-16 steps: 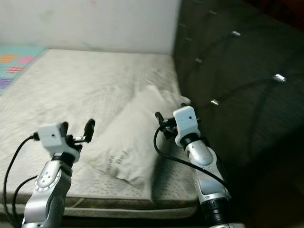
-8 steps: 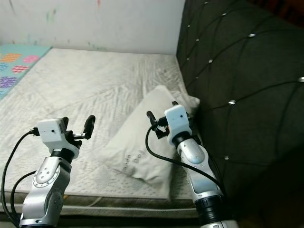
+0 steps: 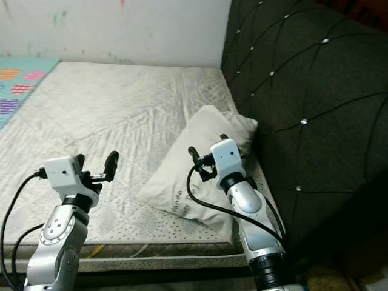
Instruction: Clean up the room
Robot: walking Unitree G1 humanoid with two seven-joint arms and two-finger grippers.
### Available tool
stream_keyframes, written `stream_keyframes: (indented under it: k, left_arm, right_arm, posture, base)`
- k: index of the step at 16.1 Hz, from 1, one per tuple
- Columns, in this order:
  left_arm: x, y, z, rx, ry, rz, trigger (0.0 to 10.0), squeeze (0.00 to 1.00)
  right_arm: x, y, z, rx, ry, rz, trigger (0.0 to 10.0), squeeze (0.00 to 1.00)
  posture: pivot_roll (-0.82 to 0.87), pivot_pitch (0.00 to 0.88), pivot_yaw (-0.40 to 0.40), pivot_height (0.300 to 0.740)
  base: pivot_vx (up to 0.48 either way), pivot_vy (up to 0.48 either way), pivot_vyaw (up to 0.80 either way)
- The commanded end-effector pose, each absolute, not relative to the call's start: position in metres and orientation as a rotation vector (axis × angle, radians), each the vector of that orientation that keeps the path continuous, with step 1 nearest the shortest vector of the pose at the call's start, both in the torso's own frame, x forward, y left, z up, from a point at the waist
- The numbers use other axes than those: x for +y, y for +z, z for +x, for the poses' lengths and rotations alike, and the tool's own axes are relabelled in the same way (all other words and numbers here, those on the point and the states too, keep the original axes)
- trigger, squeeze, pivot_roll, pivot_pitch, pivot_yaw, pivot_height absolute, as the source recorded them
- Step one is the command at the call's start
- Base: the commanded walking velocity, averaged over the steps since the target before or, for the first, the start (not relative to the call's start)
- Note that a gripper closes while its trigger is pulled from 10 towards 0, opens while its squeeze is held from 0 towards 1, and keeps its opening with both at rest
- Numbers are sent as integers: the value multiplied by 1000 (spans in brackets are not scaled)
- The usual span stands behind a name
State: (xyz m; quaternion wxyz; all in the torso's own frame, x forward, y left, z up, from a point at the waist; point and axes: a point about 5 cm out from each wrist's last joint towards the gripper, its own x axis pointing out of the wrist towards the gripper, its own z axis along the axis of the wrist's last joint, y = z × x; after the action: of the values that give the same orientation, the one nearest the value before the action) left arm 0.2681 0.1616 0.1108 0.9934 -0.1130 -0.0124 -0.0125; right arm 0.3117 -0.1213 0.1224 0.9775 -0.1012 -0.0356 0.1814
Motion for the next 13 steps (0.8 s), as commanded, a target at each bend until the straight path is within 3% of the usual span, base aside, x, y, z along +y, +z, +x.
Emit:
stream_keyframes:
  k: [1,6,13]
  left_arm:
    - [155,116,267,-48,-59,-231,10000,0]
    - [156,115,263,-44,-74,-229,10000,0]
    - [153,117,263,-51,-106,-219,10000,0]
  right_arm:
    - [-129,126,313,-80,345,-199,10000,0]
    - [-132,126,309,-83,347,-187,10000,0]
    - [-146,122,303,-59,343,-220,10000,0]
  posture:
    - [-139,0,-20,740]
    - [-136,0,-13,740]
    - [-140,0,-3,740]
  base:
    - [0,0,0]
    - [0,0,0]
    - [371,0,0]
